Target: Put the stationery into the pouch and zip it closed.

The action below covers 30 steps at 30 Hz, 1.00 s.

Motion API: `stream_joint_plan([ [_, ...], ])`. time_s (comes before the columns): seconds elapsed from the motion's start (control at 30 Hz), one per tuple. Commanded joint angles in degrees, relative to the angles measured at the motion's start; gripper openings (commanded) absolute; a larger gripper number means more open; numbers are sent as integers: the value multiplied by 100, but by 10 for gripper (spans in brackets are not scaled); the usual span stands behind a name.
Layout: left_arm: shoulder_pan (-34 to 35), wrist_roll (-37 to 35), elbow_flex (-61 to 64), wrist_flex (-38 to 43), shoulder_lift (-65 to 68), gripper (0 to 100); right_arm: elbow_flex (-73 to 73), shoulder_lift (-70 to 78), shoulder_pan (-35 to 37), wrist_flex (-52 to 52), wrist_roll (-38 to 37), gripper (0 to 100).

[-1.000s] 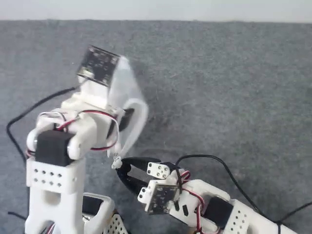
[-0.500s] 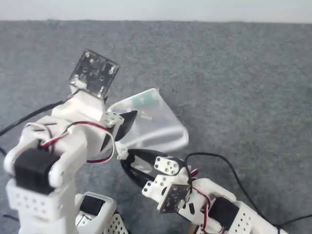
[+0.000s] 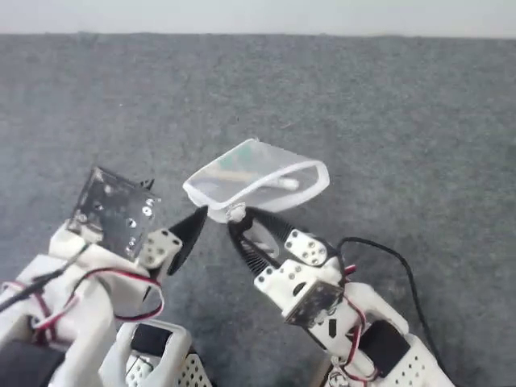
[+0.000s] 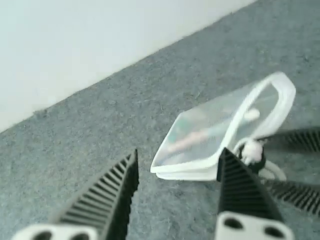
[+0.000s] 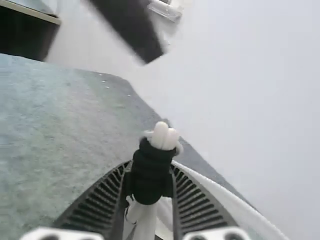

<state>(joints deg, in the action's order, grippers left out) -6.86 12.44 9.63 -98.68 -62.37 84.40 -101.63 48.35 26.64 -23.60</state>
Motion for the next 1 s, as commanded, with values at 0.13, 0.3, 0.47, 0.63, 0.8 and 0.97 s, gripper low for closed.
stream_joint_plan([
  [0.13,-44,158,629,-158,-747,242,-396,-136,-277,-31,-44,6],
  [0.3,-53,149,1552,308,-1020,242,-396,-136,-277,-31,-44,6],
  [0.47,-53,-97,2316,1064,-1459,242,-396,-136,-277,-31,-44,6],
  [0.63,-141,-360,3064,1503,-1767,243,-396,-136,-277,-31,-53,6],
  [0.8,-642,-369,3538,1495,-2092,243,-396,-136,-277,-31,-44,6],
  [0.97,-721,-352,3556,1495,-2462,243,-396,-136,-277,-31,-44,6],
])
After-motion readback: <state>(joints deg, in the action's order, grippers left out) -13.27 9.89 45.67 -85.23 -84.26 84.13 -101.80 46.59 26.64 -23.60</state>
